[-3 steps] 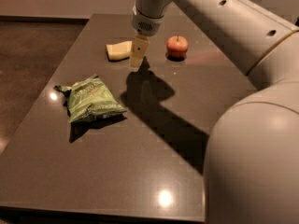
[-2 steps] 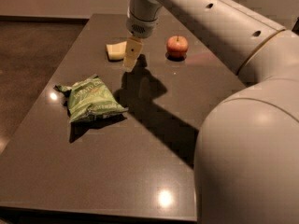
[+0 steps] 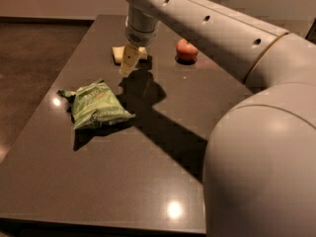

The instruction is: Move sponge near apple

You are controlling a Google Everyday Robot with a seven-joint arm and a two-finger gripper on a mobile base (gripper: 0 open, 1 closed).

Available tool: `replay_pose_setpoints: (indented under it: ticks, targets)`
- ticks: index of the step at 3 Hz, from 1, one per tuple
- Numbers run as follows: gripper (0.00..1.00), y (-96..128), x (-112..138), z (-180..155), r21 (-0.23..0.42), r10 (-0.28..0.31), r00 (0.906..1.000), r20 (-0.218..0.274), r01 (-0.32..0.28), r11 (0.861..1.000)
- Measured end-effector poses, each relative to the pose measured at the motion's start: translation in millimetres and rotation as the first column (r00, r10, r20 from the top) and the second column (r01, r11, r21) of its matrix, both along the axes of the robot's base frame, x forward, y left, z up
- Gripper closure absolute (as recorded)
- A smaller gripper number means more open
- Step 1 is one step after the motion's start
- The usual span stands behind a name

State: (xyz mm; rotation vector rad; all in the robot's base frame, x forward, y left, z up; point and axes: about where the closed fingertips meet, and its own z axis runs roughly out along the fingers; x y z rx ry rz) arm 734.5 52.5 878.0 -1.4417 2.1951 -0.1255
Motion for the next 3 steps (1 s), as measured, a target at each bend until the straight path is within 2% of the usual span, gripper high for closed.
replay_pose_setpoints:
  ticks: [2,3]
  targets:
    - [0.00,15.7,31.9,-21.2,-0.002,-0.087,0.9956,-0.035,0.087,0.996]
    - [0.06,13.6,45.4,-24.0,-0.013,-0.115,0.9922,-0.049,0.114,0.993]
